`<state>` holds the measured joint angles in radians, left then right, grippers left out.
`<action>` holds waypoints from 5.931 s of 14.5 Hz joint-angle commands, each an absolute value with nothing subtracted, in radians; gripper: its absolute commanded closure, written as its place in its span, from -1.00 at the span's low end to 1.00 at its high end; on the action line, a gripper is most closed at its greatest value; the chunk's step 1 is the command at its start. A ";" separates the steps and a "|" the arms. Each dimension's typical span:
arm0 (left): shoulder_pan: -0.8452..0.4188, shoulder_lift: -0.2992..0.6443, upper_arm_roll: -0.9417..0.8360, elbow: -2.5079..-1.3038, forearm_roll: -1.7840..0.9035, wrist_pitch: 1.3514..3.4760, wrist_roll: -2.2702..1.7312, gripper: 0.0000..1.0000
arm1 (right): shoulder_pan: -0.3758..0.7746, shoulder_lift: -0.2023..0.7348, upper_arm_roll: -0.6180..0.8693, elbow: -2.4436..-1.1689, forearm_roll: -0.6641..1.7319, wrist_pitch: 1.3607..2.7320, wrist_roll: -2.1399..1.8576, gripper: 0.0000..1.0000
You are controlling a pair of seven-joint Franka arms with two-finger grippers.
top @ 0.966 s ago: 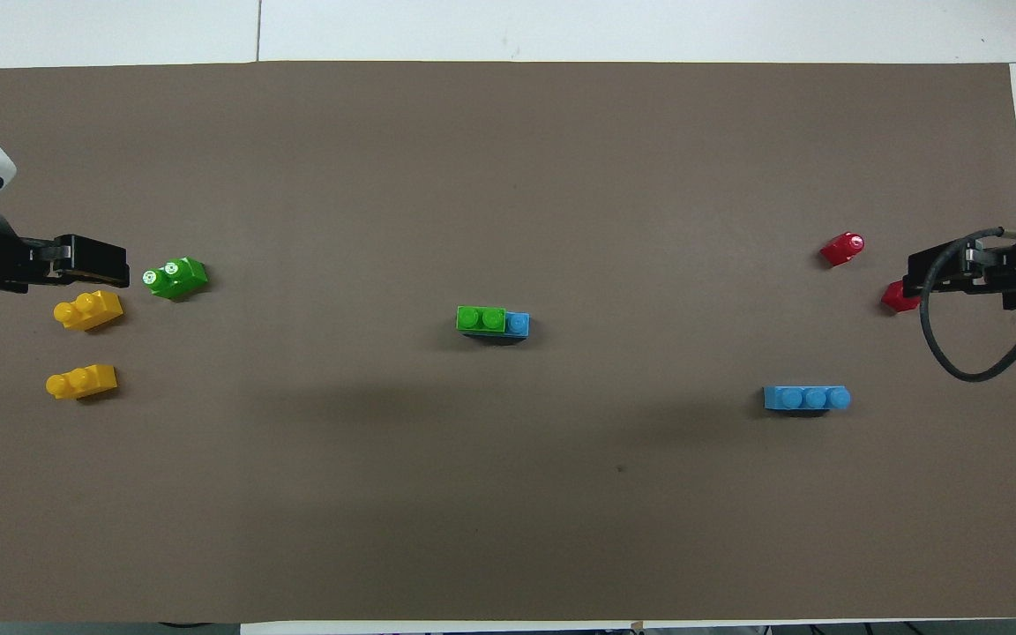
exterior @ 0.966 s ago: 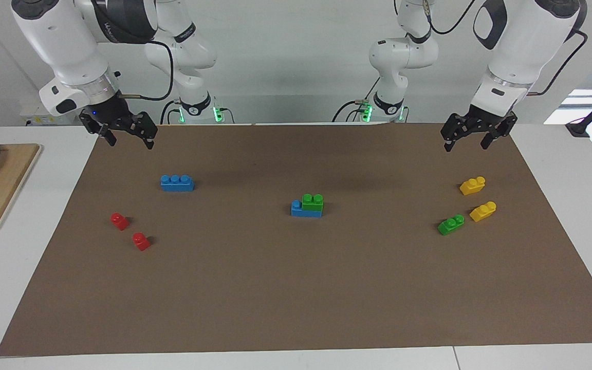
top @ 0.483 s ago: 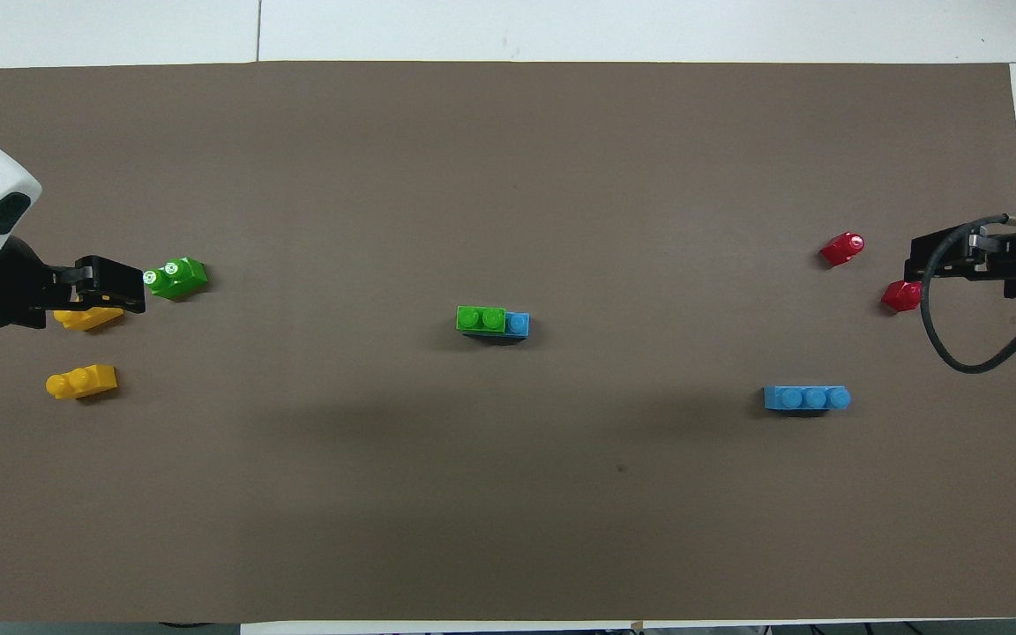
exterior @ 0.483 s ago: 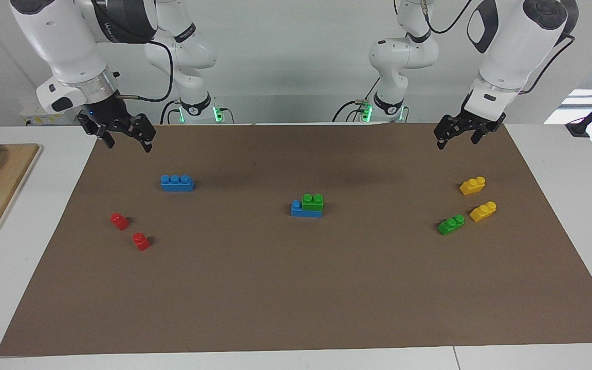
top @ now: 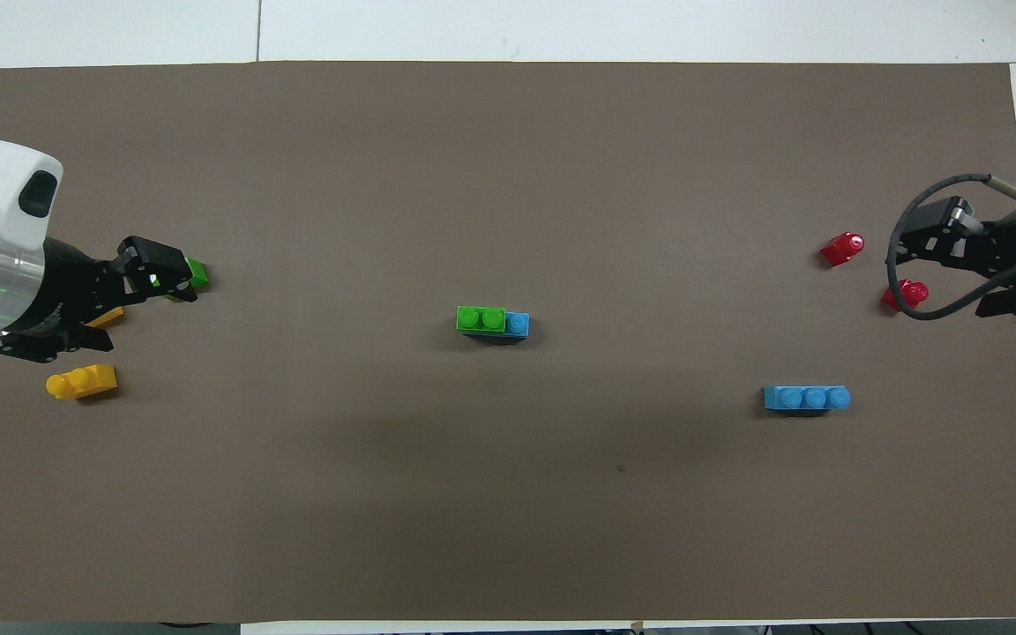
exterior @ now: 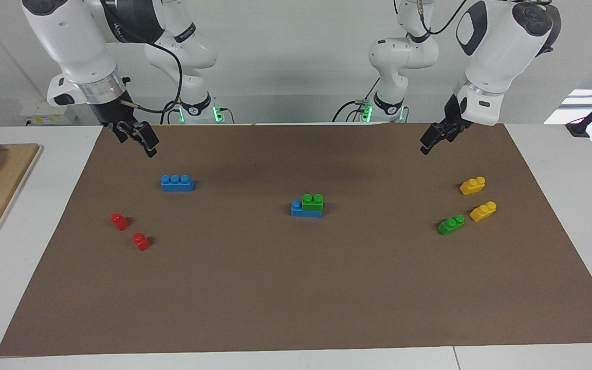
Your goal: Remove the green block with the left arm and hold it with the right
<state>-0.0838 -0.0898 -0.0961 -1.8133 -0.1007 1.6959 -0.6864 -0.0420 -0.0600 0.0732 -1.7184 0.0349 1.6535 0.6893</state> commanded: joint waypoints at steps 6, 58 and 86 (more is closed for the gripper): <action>-0.259 -0.008 -0.087 -1.838 -0.120 1.857 -1.318 -1.00 | -0.041 -0.069 0.078 -1.804 0.263 1.719 1.193 -1.00; -0.552 0.310 -0.081 -1.862 -0.104 2.257 -2.151 -1.00 | 0.408 0.457 0.140 -1.873 0.545 2.543 1.655 -1.00; -0.549 0.391 -0.081 -1.781 -0.106 2.267 -2.230 0.34 | 0.437 0.448 0.138 -1.973 0.597 2.695 1.657 1.00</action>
<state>-0.5420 0.3779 -0.0879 -1.8156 -0.1232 2.2884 -2.2069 0.4273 0.4408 0.1375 -1.9448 0.5687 2.6653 1.6501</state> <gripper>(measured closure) 0.317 0.727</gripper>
